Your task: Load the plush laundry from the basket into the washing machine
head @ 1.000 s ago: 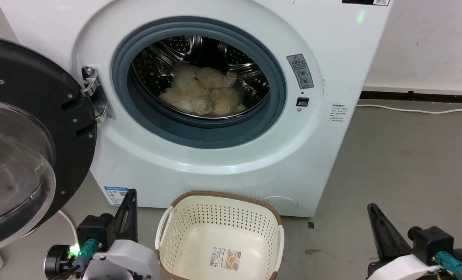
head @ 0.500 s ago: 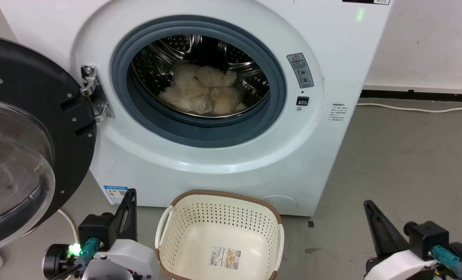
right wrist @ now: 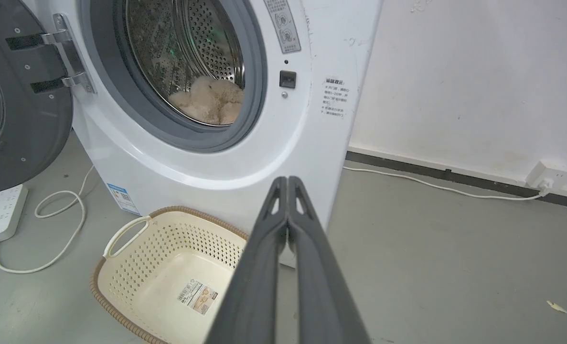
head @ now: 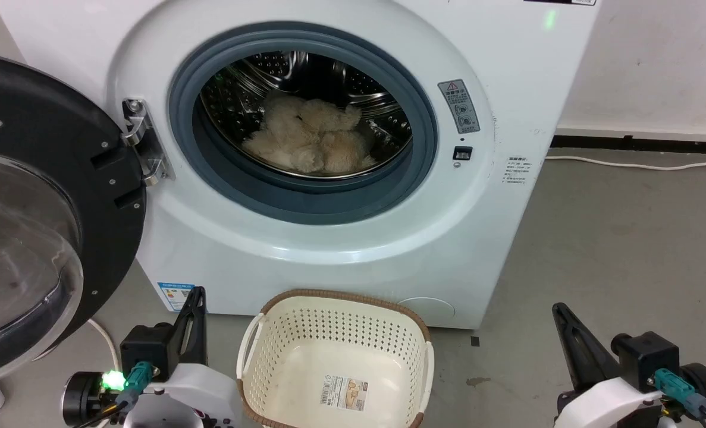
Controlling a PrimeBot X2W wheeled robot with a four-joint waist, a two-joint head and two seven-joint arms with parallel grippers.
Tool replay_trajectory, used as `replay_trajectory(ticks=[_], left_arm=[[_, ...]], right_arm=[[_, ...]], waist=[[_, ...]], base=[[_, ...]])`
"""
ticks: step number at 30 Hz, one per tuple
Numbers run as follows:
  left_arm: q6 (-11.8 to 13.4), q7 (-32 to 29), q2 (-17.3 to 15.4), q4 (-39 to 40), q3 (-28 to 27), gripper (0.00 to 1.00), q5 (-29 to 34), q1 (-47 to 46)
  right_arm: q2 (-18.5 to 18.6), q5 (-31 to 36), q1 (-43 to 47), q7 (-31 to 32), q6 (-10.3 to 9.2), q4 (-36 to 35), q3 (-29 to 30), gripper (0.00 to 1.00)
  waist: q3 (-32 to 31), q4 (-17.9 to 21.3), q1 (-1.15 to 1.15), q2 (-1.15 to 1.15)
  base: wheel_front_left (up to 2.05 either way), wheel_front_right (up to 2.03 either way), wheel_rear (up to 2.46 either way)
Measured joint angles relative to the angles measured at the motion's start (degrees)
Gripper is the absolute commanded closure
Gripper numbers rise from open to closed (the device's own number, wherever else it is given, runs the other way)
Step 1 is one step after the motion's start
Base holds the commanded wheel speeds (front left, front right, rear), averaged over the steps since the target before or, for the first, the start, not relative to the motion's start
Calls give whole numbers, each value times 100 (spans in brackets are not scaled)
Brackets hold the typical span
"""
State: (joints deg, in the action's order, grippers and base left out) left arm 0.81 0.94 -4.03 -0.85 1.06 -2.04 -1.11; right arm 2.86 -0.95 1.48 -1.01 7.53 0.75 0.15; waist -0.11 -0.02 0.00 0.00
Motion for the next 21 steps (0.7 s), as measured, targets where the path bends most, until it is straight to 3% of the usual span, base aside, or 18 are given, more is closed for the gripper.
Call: replay_trajectory(ticks=[21], left_arm=[[-55,-92,112,59,-105,100,188,9]], right_arm=[[0,52,-82,98,0,-46,-11,100]], waist=[[11,2,0,0]], base=[[0,0,0]])
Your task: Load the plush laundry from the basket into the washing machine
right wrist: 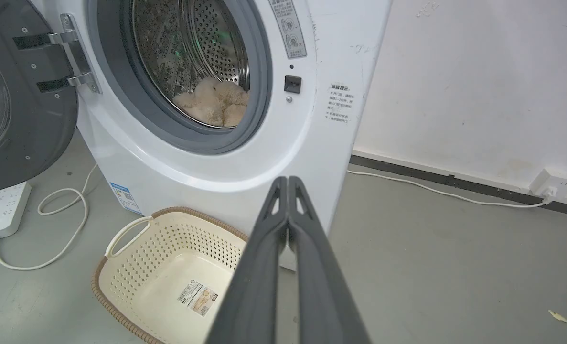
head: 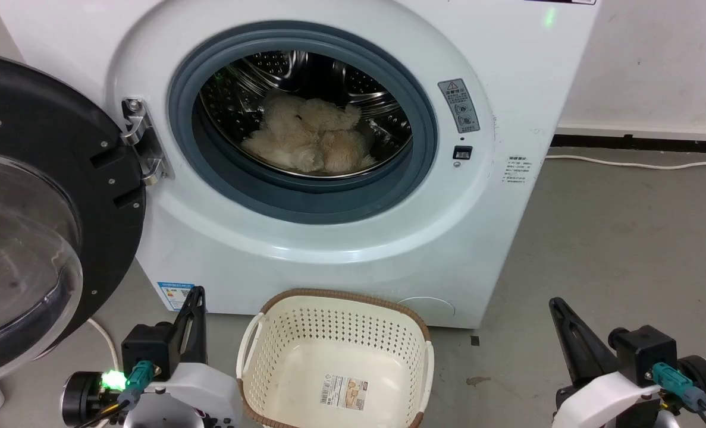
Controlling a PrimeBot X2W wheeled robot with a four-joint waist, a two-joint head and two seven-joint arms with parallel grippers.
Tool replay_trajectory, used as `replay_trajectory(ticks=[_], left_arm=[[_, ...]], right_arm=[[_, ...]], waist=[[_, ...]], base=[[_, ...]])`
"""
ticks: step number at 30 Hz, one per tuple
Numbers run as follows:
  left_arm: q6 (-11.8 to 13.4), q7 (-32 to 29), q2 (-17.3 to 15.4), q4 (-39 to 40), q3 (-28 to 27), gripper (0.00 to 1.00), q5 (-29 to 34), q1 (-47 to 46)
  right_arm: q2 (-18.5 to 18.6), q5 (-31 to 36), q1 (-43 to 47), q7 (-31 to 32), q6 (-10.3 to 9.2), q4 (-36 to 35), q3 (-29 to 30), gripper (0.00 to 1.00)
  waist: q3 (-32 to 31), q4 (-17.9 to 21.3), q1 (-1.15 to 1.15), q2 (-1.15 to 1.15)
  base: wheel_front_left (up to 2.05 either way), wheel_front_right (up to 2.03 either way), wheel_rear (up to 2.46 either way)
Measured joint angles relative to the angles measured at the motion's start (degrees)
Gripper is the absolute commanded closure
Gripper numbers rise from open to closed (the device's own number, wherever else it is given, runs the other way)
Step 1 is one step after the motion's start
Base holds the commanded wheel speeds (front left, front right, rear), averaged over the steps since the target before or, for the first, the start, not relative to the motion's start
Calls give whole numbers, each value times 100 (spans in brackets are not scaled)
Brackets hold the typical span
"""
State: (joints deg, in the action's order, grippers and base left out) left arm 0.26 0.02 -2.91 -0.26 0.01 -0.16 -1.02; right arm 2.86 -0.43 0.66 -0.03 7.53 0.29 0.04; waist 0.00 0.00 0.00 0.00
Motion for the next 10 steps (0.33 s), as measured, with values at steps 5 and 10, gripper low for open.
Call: replay_trajectory(ticks=[5,10], left_arm=[[0,0,0,0,2,100,0,1],[0,0,1,0,0,100,0,1]], right_arm=[[0,0,0,0,0,-1,-1,100],[0,0,0,0,0,-1,-4,100]], waist=[[0,0,0,0],[0,0,0,0]], base=[[0,0,0],[0,0,0]])
